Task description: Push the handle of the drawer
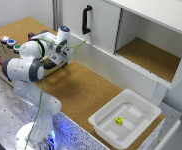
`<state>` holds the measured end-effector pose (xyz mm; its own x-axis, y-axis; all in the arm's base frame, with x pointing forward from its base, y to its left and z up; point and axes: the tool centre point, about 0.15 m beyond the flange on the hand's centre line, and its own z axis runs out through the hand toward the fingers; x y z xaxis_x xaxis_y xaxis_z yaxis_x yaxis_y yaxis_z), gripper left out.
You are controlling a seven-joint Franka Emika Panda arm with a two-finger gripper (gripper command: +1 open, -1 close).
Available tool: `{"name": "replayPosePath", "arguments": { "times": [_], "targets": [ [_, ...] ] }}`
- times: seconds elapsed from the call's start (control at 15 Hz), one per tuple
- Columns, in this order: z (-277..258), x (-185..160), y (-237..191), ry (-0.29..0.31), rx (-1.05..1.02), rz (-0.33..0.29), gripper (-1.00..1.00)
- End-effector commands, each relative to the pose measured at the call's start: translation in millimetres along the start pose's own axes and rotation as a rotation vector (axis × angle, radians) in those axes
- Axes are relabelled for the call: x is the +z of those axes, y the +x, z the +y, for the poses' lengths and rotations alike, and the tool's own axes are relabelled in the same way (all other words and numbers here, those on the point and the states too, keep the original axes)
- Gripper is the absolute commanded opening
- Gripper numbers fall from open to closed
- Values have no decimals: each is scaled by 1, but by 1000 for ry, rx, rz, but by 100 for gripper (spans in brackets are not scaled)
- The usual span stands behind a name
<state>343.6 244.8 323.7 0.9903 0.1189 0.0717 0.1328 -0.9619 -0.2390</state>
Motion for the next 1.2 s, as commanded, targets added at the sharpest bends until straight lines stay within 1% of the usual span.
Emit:
{"name": "replayPosePath", "arguments": {
  "times": [0.0,0.33,0.47,0.53,0.6,0.73,0.87,1.13],
  "targets": [
    [-38,59,57,29,-38,-38,-100],
    [-60,71,74,43,-85,-49,-100],
    [-70,73,82,45,-99,-41,-100],
    [-73,71,85,43,-95,-31,100],
    [-75,68,87,41,-90,-18,100],
    [-82,50,89,33,-88,38,100],
    [-97,40,89,47,-119,54,100],
    [-112,29,87,50,-139,90,100]
  ]
}}
